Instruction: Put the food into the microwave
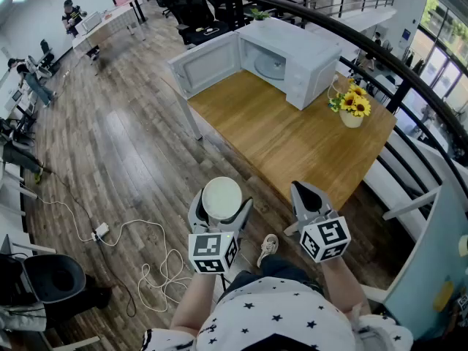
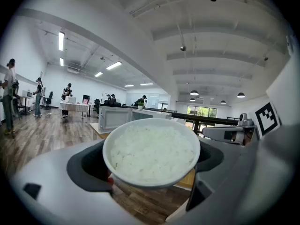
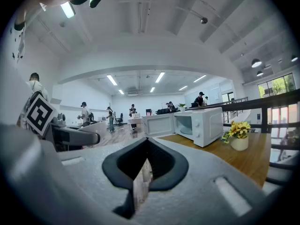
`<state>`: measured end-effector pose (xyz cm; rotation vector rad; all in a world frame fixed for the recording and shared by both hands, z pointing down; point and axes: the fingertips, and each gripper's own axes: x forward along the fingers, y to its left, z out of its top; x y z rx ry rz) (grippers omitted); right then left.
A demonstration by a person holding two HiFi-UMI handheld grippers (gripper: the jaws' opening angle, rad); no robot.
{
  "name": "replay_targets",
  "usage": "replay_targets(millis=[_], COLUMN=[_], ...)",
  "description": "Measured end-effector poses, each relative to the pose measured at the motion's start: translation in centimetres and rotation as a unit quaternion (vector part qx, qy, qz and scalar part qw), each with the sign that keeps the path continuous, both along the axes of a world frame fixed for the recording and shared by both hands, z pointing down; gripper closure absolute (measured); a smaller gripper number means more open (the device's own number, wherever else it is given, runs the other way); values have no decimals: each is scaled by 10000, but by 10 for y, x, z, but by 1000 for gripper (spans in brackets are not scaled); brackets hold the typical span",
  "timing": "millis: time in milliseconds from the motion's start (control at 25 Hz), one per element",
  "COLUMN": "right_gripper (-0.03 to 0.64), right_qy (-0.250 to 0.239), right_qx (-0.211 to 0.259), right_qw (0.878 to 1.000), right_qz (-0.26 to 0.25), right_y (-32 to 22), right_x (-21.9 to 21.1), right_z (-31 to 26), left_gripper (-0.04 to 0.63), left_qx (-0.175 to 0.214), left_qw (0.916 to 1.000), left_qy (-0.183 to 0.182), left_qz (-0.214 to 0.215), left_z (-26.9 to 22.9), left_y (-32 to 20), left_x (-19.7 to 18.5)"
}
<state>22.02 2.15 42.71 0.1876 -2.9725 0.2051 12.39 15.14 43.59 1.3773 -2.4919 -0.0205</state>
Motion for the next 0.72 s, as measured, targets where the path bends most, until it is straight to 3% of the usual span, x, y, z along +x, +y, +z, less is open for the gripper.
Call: replay_targets(millis=[360, 720], right_gripper=[612, 612], right_qy=[15, -56], right_qx=[-28, 65], right_qw=[9999, 9994], right_qz=[-145, -344], right_y=[92, 126], right_x=[84, 106], right_z=[-5, -15], left_gripper=[95, 95], left_qx=[62, 251], left_qw=[9999, 9993], left_qy=[54, -95], left_qz=[-144, -267], left_z=[-1, -18], left_y=[83, 114], left_x=[81, 106])
